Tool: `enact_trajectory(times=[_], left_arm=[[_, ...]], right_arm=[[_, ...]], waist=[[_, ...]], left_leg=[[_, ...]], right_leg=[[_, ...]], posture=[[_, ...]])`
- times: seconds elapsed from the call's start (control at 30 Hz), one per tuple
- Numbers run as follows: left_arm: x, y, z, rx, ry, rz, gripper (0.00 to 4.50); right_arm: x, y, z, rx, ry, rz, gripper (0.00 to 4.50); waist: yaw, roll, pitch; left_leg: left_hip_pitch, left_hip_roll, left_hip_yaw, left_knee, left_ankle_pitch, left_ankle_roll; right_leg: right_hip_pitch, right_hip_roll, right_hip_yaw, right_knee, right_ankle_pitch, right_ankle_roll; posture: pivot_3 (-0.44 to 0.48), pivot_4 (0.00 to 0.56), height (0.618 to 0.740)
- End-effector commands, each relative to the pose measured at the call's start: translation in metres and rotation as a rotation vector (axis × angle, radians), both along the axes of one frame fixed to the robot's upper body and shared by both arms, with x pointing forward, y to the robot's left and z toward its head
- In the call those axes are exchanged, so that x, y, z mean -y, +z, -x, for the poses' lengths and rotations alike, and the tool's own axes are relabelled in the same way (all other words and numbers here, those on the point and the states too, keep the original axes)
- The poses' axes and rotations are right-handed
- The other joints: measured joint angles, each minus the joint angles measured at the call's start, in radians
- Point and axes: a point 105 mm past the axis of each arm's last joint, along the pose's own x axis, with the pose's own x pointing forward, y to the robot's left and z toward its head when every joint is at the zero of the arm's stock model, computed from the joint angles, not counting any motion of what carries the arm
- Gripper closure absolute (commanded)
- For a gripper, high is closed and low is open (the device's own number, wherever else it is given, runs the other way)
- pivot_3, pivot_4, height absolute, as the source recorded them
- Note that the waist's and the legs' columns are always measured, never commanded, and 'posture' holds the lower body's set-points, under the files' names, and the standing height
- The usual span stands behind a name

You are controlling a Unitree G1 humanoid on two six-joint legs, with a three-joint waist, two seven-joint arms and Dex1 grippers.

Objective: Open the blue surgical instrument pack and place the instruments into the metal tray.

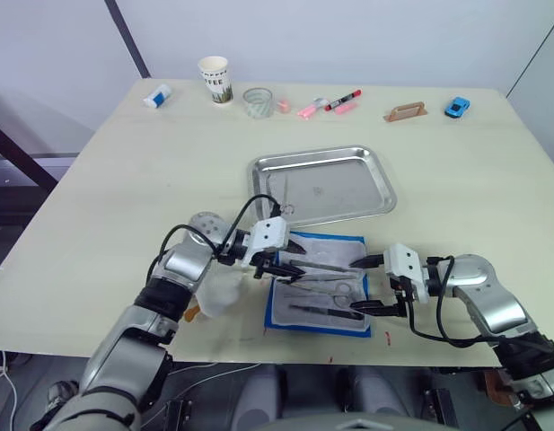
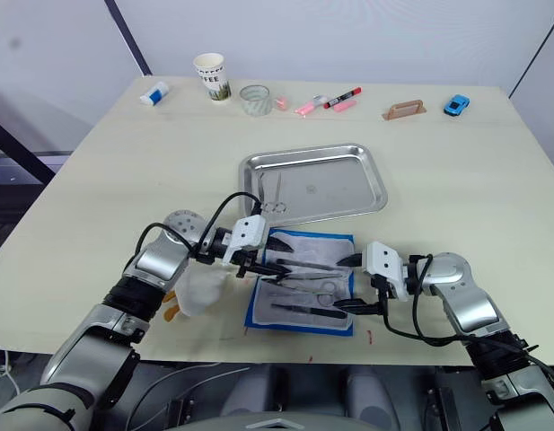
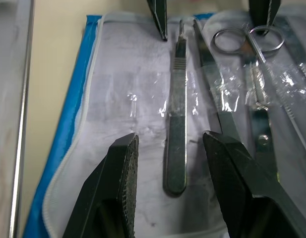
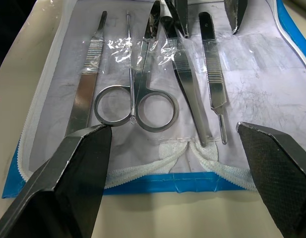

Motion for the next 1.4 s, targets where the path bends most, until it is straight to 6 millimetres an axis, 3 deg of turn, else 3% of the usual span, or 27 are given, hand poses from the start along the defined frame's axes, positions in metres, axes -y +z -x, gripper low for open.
enact_trajectory(times=[0.03,0.3,0.4,0.5,1.4], left_arm=[[0.001,-0.015,0.005,-0.063,-0.018,-0.008,2.28],[-0.005,-0.029,-0.002,-0.068,0.009,-0.028,2.28],[-0.008,-0.03,-0.003,-0.069,0.012,-0.034,3.16],[-0.011,-0.032,-0.003,-0.073,0.011,-0.046,4.44],[-0.016,0.019,0.002,-0.014,-0.015,-0.106,4.44]], right_arm=[[-0.001,-0.017,0.012,-0.083,0.014,0.032,0.1],[0.001,-0.015,0.011,-0.083,0.007,0.034,0.1],[0.002,-0.015,0.011,-0.085,0.006,0.035,0.1],[0.002,-0.015,0.012,-0.088,0.007,0.035,0.1],[0.004,-0.032,0.003,-0.127,0.003,0.127,0.1]], waist=[[0.0,0.0,0.0],[0.002,0.0,-0.002],[0.002,0.0,-0.003],[0.002,0.001,-0.005],[-0.006,0.002,-0.005]], left_leg=[[0.0,0.0,0.0,0.0,0.0,0.0],[0.0,0.0,0.0,0.0,0.0,0.0],[0.0,0.0,0.0,0.0,0.0,0.0],[0.0,-0.001,0.0,0.0,0.0,0.0],[0.001,0.001,0.0,0.0,0.0,0.0]], right_leg=[[0.0,0.0,0.0,0.0,0.0,0.0],[0.001,0.0,0.0,0.0,0.0,0.0],[0.001,0.0,0.0,0.0,0.0,0.0],[0.001,0.0,0.0,0.0,0.0,0.0],[0.0,0.002,0.001,0.001,0.0,0.0]], posture=[[0.0,0.15,0.74],[0.0,0.15,0.74],[0.0,0.15,0.74],[0.0,0.15,0.74],[0.0,0.15,0.74]])
